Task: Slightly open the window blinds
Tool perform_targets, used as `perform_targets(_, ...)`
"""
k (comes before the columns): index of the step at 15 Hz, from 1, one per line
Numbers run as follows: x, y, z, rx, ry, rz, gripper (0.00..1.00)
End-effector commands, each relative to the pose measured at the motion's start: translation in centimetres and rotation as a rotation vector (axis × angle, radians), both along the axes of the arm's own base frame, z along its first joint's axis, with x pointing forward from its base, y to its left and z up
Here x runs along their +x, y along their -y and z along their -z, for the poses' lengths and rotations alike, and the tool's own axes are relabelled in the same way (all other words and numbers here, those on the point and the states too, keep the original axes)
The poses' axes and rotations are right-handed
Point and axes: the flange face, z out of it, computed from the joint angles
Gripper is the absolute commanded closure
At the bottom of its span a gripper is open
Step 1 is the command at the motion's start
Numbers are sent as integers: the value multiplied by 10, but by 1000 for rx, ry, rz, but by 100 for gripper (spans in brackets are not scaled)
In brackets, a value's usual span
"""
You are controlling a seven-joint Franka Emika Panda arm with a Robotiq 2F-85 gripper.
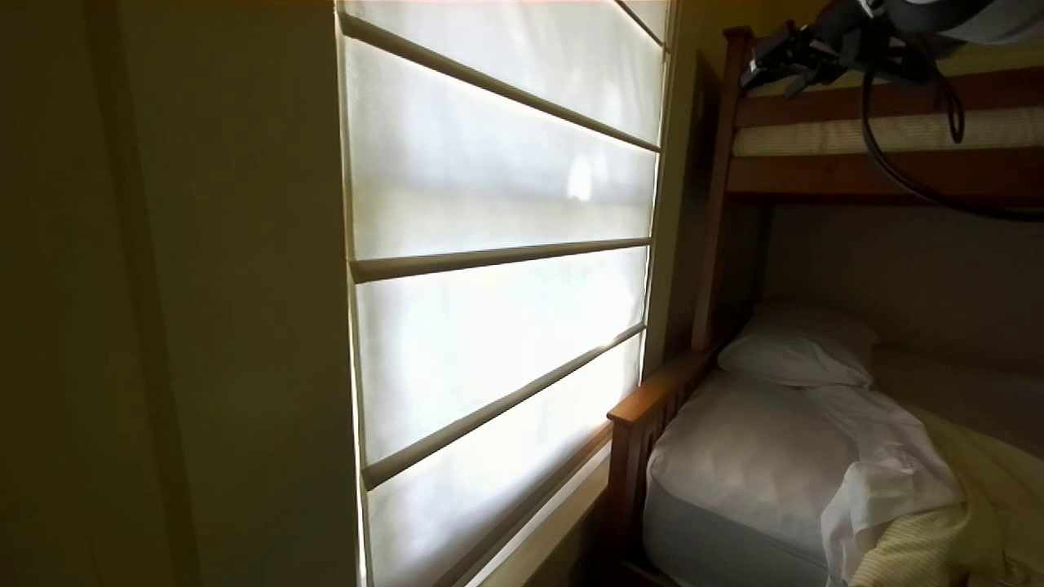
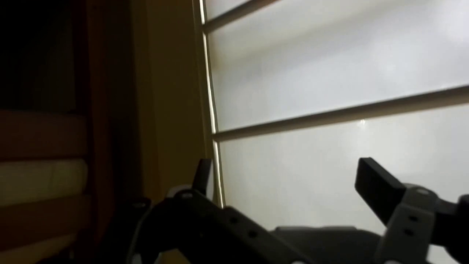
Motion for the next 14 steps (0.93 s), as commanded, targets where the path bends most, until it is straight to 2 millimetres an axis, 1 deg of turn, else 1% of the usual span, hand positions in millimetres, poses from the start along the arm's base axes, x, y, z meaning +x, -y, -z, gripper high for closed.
perform_targets(1, 36, 26, -66, -83, 126, 45, 0)
perform_targets(3, 45, 39, -98, -110, 203, 74, 0)
perform_targets(5, 48, 59, -123, -86, 235, 145, 0)
perform_targets(6, 34, 42, -96, -87, 203, 81, 0)
perform_targets(7, 37, 51, -107, -88, 220, 104, 0)
perform_targets(8, 40, 57, -112, -88, 229, 118, 0)
perform_targets(11, 47, 62, -115, -87, 232, 124, 0)
perform_targets(12, 49, 67, -117, -99, 261, 169, 0)
perform_targets(13, 53, 79, -128, -89, 354, 206, 0)
perform_targets(14, 55, 87, -136, -108, 397, 209, 0)
